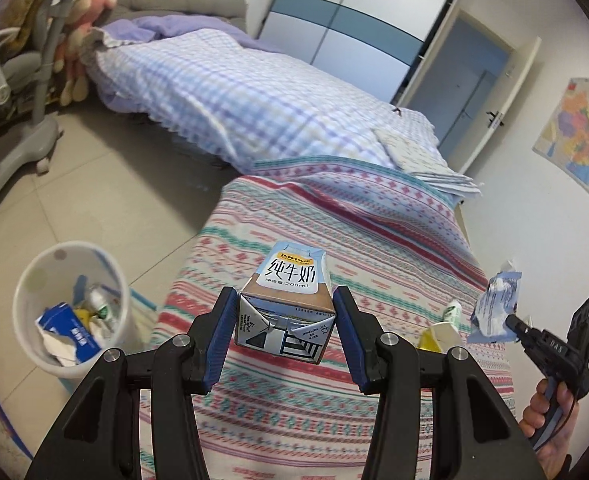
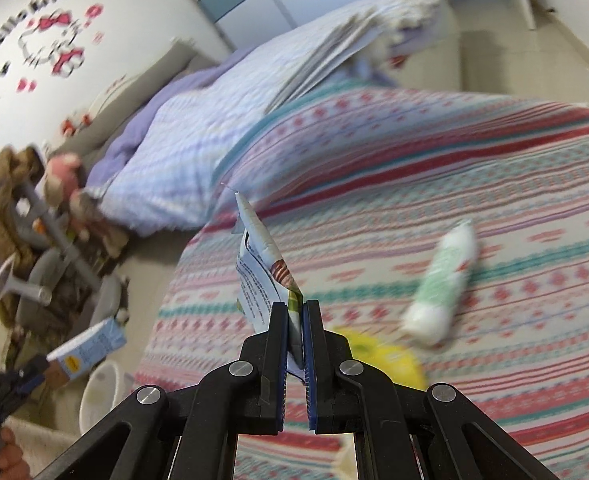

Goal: Collect trash
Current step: 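Carry carton and wrapper to the wastebasket and open both grippers over it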

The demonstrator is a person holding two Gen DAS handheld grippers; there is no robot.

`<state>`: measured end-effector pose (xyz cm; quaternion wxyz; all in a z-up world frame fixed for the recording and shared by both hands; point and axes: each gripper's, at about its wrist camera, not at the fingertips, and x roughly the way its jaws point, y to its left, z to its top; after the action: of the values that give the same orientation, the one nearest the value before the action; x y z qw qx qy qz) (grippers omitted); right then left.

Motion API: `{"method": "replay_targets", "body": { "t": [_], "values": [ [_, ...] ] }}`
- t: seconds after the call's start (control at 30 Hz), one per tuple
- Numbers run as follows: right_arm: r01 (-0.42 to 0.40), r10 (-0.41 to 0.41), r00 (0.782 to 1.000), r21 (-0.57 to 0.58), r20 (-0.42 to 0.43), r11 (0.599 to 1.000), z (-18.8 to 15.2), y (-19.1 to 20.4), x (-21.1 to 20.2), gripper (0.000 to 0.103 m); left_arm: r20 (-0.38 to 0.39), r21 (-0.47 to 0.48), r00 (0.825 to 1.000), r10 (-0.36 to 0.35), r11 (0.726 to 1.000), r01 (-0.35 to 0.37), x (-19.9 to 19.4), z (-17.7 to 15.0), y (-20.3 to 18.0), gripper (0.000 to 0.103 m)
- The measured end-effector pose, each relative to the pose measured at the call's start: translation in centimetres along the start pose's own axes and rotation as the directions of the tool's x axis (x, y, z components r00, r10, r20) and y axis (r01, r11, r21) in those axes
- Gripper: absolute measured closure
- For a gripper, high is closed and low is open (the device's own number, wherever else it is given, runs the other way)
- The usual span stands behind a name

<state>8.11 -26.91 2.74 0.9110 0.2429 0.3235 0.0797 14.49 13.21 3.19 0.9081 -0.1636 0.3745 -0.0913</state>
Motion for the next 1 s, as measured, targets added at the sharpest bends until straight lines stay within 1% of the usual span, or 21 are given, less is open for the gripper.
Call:
{"method": "replay_targets", "body": {
  "t": [0.1,0.23,0.33,0.6,0.73,0.87,1.0],
  "values": [
    [-0.026,0.025,0.999,-0.053,-0.029,0.998,-0.9,2.2,1.1,0.097,0.002,-0.017,1.0,0.009,1.0,-0.009,-0.3,0.2,1.4,0.051],
    [-0.069,0.065,0.997,-0.101,-0.039,0.993,-1.6,4.7,1.5,0.097,0.014,-0.046,1.0,0.017,0.999,-0.016,-1.3,0.4,3.7,0.051],
    [-0.096,0.09,0.994,-0.114,-0.062,0.989,-2.4,5.8,2.1,0.097,0.022,-0.078,1.0,0.022,0.997,-0.021,-2.1,0.5,5.6,0.051],
    [-0.143,0.118,0.982,-0.172,-0.151,0.975,-5.1,9.0,5.2,0.097,0.043,-0.172,0.998,0.048,0.984,-0.039,-4.1,1.1,10.8,0.051],
    [-0.168,0.131,0.973,-0.192,-0.192,0.967,-6.7,11.1,7.1,0.097,0.045,-0.211,0.995,0.084,0.975,-0.073,-4.6,1.3,13.3,0.051],
    [-0.201,0.154,0.96,-0.188,-0.235,0.961,-8.2,12.9,9.0,0.097,0.017,-0.256,0.994,0.105,0.962,-0.098,-4.6,1.3,15.7,0.051],
    [-0.228,0.169,0.946,-0.201,-0.276,0.953,-9.8,15.2,11.0,0.097,0.0,-0.286,0.99,0.142,0.948,-0.136,-4.2,1.1,18.0,0.051]
  ]
}}
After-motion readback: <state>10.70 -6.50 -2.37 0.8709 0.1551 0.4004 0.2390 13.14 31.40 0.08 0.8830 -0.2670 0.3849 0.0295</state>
